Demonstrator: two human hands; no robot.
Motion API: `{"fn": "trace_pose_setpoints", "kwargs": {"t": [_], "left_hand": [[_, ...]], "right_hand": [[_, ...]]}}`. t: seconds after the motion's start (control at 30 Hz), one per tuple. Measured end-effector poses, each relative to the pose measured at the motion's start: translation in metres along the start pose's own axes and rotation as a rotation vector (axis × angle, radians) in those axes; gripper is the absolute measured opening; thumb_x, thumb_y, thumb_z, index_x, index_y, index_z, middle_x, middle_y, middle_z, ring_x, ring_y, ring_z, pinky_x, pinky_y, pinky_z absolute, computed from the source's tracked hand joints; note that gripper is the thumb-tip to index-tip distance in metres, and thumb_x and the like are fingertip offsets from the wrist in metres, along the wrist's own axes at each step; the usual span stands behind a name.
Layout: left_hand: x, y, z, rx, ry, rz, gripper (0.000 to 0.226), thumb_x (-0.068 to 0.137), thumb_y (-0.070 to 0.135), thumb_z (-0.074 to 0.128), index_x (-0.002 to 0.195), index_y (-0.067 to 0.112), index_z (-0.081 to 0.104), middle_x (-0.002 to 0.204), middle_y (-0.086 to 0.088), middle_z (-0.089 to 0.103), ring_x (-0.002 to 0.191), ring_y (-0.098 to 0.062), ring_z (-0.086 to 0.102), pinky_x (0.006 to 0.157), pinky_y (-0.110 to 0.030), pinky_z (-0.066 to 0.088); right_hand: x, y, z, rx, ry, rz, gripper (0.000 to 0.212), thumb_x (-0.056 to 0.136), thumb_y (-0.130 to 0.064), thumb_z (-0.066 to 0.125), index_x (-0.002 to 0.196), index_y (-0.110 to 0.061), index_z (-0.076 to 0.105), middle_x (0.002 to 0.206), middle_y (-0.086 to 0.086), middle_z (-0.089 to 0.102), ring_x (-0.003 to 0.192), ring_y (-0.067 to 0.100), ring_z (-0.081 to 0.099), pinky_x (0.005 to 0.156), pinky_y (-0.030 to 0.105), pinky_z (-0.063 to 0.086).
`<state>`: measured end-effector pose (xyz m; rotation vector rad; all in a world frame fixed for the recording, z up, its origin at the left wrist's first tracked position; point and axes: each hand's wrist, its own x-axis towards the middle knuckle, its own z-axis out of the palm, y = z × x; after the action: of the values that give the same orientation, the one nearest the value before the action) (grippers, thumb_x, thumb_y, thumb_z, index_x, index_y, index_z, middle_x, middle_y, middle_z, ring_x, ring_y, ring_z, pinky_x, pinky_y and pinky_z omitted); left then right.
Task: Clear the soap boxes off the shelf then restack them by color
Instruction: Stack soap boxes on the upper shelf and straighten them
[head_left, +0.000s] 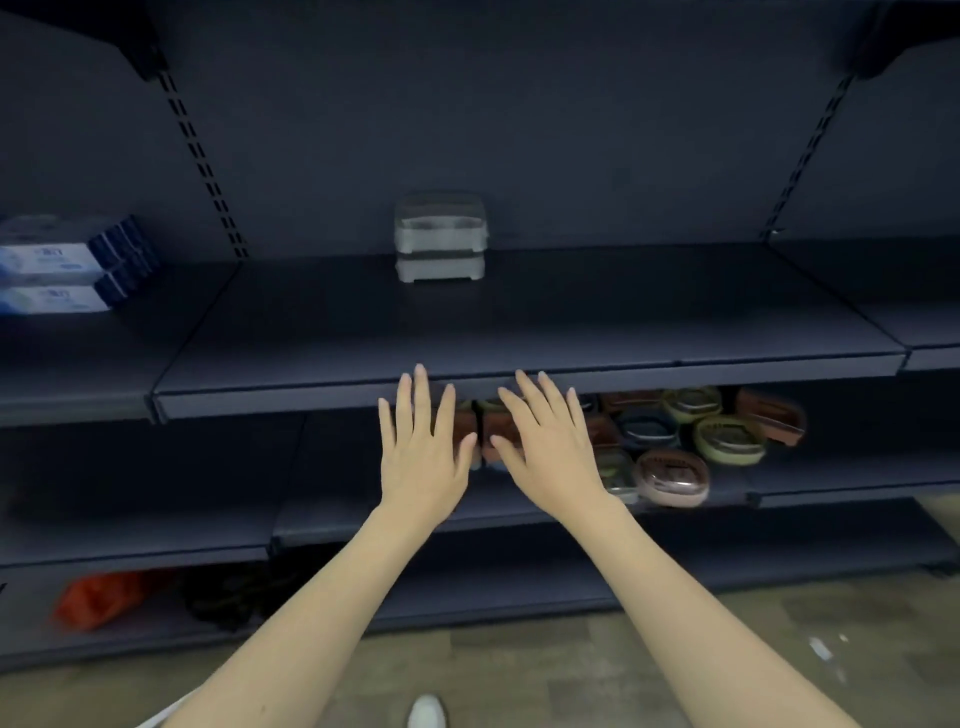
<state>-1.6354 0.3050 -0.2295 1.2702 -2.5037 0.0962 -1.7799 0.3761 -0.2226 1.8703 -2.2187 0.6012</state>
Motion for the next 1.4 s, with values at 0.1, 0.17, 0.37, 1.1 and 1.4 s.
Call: {"fn": "trace_pose_setpoints", "kwargs": {"t": [0.1, 0.17, 0.37, 1.1, 1.4], "left_hand": [[-0.021, 0.015, 0.009, 0.052, 0.043, 0.020, 0.061, 0.088, 0.041, 0.051, 0.137, 0.005, 0.045, 0.149, -0.026, 0.026, 0.139, -0.038, 0.016, 0.111, -0.052, 0.010], [-0.030, 0.023, 0.014, 0.058, 0.035, 0.009, 0.061, 0.087, 0.039, 0.056, 0.136, 0.004, 0.046, 0.149, -0.027, 0.027, 0.138, -0.039, 0.018, 0.112, -0.053, 0.012], [-0.038, 0.031, 0.037, 0.048, -0.107, -0.020, 0.068, 0.076, 0.034, 0.073, 0.132, 0.002, 0.051, 0.142, -0.027, 0.039, 0.131, -0.042, 0.038, 0.104, -0.057, 0.030], [0.052, -0.032, 0.235, 0.106, -0.298, -0.064, 0.095, 0.087, 0.044, 0.060, 0.150, 0.013, -0.004, 0.158, -0.008, -0.004, 0.146, -0.025, -0.004, 0.117, -0.037, -0.008], [0.069, -0.068, 0.266, 0.073, -0.247, -0.004, 0.084, 0.091, 0.040, 0.055, 0.151, 0.014, 0.001, 0.159, -0.005, 0.000, 0.146, -0.023, -0.004, 0.114, -0.035, -0.013]], "right_hand": [[-0.027, 0.010, 0.001, 0.024, -0.026, -0.017, 0.052, 0.089, -0.032, 0.062, 0.135, -0.012, 0.049, 0.148, 0.009, 0.038, 0.140, 0.030, 0.028, 0.112, 0.048, 0.014], [-0.038, 0.018, 0.004, 0.029, -0.050, -0.033, 0.052, 0.088, -0.030, 0.064, 0.135, -0.012, 0.049, 0.148, 0.009, 0.039, 0.140, 0.030, 0.028, 0.112, 0.048, 0.014], [-0.045, 0.036, 0.023, 0.011, -0.157, -0.074, 0.056, 0.088, -0.030, 0.063, 0.139, -0.012, 0.044, 0.151, 0.010, 0.032, 0.142, 0.030, 0.022, 0.115, 0.048, 0.010], [0.023, 0.127, 0.227, -0.103, -0.287, -0.085, 0.081, 0.081, -0.038, 0.070, 0.147, -0.018, 0.030, 0.156, 0.009, 0.017, 0.143, 0.033, 0.016, 0.116, 0.049, 0.011], [0.046, 0.140, 0.258, -0.171, -0.314, -0.066, 0.079, 0.092, -0.038, 0.053, 0.151, -0.024, 0.003, 0.159, 0.003, 0.000, 0.146, 0.026, -0.003, 0.117, 0.048, 0.000]]}}
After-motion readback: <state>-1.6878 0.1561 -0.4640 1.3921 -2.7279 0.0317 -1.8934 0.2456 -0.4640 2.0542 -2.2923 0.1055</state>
